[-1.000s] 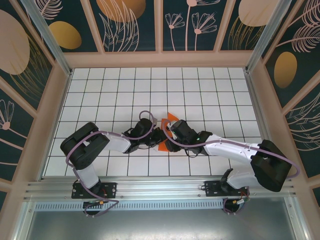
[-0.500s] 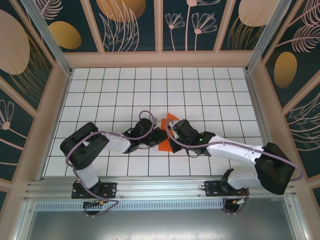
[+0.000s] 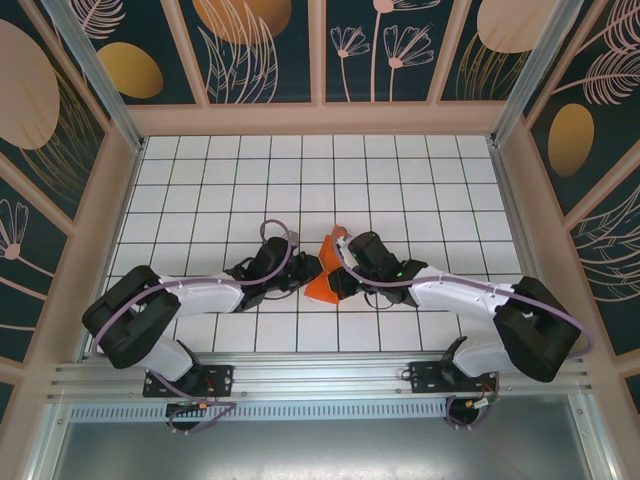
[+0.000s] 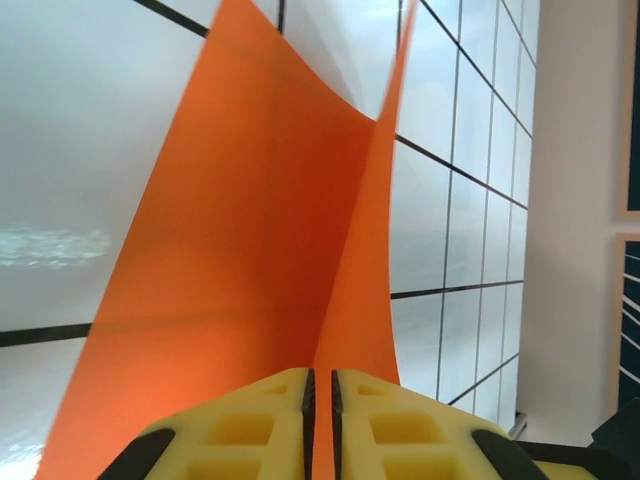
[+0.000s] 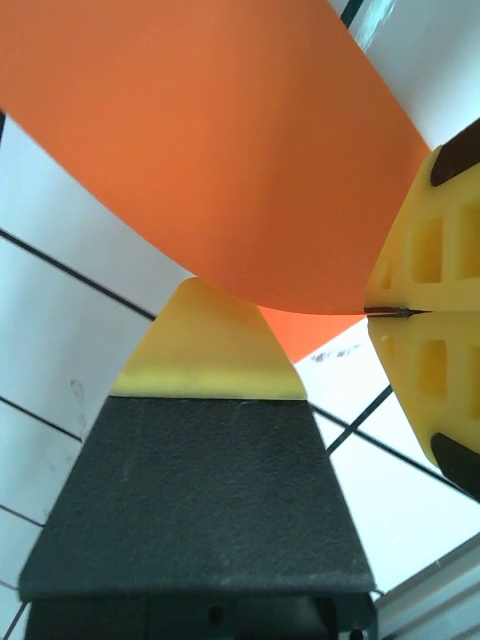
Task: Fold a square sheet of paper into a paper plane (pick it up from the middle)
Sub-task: Fold the triangle a second time at the center of the table.
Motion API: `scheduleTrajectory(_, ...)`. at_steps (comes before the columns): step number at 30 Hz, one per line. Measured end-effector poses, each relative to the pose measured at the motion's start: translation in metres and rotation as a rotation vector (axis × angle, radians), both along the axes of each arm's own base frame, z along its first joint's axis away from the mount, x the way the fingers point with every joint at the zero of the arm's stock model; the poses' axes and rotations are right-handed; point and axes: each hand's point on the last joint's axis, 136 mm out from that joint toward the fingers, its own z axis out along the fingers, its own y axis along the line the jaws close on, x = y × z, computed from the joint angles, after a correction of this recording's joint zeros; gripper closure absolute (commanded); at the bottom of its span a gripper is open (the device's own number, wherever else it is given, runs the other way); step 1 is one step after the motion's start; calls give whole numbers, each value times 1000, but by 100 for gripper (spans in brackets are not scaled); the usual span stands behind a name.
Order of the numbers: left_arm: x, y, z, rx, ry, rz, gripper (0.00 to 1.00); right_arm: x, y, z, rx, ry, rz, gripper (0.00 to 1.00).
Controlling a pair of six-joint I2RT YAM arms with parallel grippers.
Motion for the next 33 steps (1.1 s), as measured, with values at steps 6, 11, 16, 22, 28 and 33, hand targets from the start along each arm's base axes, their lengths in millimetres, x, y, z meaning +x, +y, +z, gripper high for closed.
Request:
scheduleTrajectory(6, -3, 6, -6, 35, 12, 2, 92, 2, 6, -2, 42, 42, -10, 100)
scheduleTrajectory(11, -7, 4, -11, 38, 28, -17, 93, 9, 1, -2, 63, 52, -28, 100)
scheduleTrajectory(16, -10, 5, -28, 67, 63, -25, 94, 9, -5, -11, 59, 83, -34, 99)
scheduleTrajectory(22, -14, 3, -51, 104, 114, -45, 94, 6, -4, -16, 63, 111, -17, 98)
scheduleTrajectory(28, -14, 4, -59, 124, 123, -52, 94, 8, -8, -26, 54, 141, -17, 97)
scheduleTrajectory(33, -15, 4, -60, 131, 118, -61, 94, 12, -12, -30, 41, 146, -8, 96)
